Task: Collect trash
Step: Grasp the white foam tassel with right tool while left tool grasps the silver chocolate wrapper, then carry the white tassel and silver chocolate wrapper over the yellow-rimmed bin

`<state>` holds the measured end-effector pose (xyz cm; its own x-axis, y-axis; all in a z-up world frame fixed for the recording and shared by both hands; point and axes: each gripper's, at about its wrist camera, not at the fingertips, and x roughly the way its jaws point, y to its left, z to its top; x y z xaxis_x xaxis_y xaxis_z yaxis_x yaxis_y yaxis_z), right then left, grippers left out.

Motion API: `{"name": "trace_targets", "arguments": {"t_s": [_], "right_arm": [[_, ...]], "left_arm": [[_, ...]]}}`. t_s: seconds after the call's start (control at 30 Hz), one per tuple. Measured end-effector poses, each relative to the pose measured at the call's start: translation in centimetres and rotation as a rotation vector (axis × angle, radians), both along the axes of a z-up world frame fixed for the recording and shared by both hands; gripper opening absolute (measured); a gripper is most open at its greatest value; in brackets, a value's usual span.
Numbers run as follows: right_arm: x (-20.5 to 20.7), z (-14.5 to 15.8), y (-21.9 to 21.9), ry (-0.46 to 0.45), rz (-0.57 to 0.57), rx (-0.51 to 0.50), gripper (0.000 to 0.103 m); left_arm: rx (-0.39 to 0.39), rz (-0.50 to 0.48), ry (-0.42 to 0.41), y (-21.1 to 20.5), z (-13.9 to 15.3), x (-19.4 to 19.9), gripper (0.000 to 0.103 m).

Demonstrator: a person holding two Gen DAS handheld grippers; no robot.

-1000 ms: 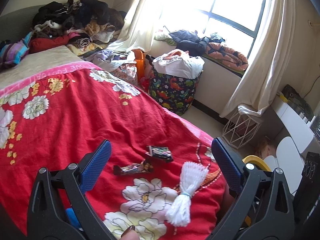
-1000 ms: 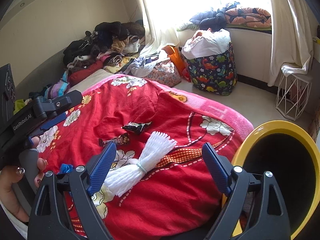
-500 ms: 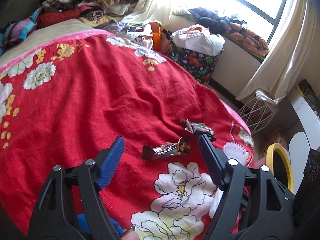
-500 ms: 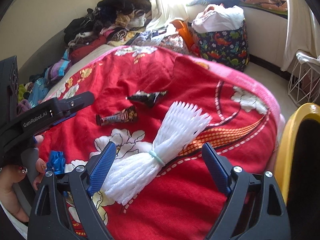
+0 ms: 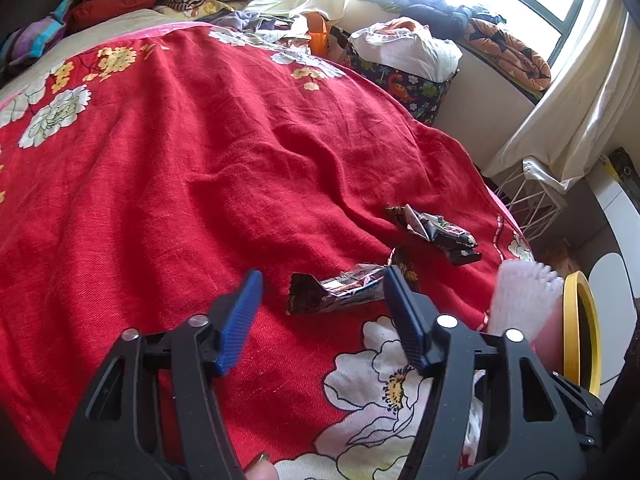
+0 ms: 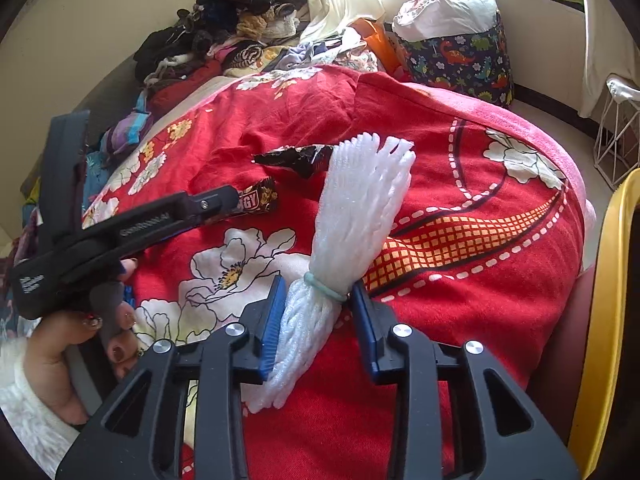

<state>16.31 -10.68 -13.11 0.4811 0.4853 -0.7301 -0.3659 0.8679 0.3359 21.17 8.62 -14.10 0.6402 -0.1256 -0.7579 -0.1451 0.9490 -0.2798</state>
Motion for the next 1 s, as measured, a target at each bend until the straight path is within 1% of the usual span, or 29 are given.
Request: {"name": "trace_targets", "arguments": {"t_s": [0.07, 0.13, 0.2, 0.47, 0.73, 1.0], "right_arm": [[-0.5, 0.3, -0.4, -0.004, -0.003, 0.01, 0.03], [-0.9, 0.7, -0.7, -0.012, -0.004, 0.011, 0.03], [-1.4, 1.1, -1.1, -0.025, -0.002, 0.006, 0.03], [-2.6, 2.7, -3.0, -0.063, -0.025, 0.019, 0.029], [-3.1, 4.2, -4.6, -0.096, -0.048, 0.036, 0.029], [-3.9, 5.6, -6.6, -0.145, -0.088, 0.045, 0.029]], "left_arm": [[0.005, -0.006, 0.005, -0.1, 0.0, 0.1, 0.038], [0.007, -0.01, 0.006, -0.3, -0.1, 0.0, 0.036], [0.005, -0.013, 0.008, -0.4, -0.1, 0.0, 0.024], [-0.005, -0.057, -0.006, -1.6, 0.7, -1.3, 0.013], [-0.004, -0.134, -0.036, -3.3, 2.3, -3.4, 0.011], [-0.001, -0.219, -0.079, -6.2, 4.5, -4.9, 0.011]]}}
